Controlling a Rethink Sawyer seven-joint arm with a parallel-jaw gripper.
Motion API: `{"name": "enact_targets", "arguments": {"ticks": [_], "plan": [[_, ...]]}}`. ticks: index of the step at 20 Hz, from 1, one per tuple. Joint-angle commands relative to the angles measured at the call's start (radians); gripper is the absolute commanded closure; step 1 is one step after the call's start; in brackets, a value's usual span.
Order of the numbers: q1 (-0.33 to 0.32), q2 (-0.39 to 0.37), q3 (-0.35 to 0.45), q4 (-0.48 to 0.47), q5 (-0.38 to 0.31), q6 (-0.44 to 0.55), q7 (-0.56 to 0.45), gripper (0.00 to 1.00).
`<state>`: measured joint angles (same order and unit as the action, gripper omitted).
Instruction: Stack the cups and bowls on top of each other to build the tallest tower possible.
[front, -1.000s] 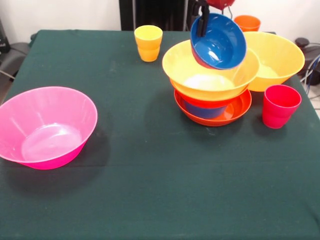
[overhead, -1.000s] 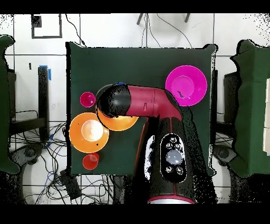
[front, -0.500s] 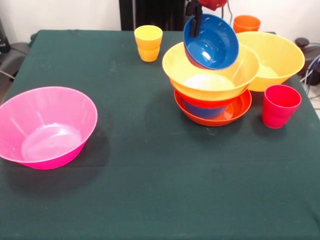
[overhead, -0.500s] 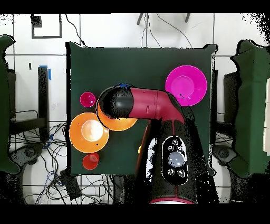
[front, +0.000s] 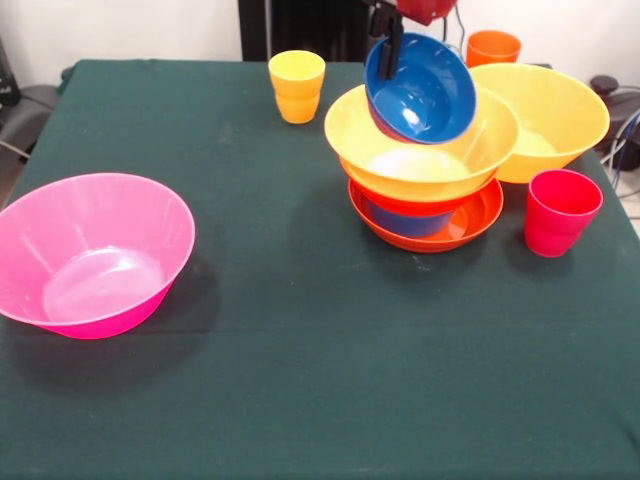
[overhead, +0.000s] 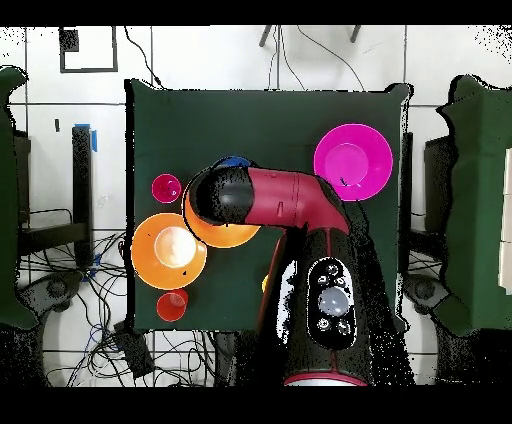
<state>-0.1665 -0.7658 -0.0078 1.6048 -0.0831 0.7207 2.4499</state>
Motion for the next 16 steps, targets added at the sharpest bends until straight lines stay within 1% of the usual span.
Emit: {"name": "enact_targets", "arguments": {"ticks": [1,16], "plan": [[0.025,0.065,0.028,0.062,0.014,-0.062,0.104,1.0],[0.049,0.075,0.022,0.075,0.04,-0.08,0.134,1.0]]}}
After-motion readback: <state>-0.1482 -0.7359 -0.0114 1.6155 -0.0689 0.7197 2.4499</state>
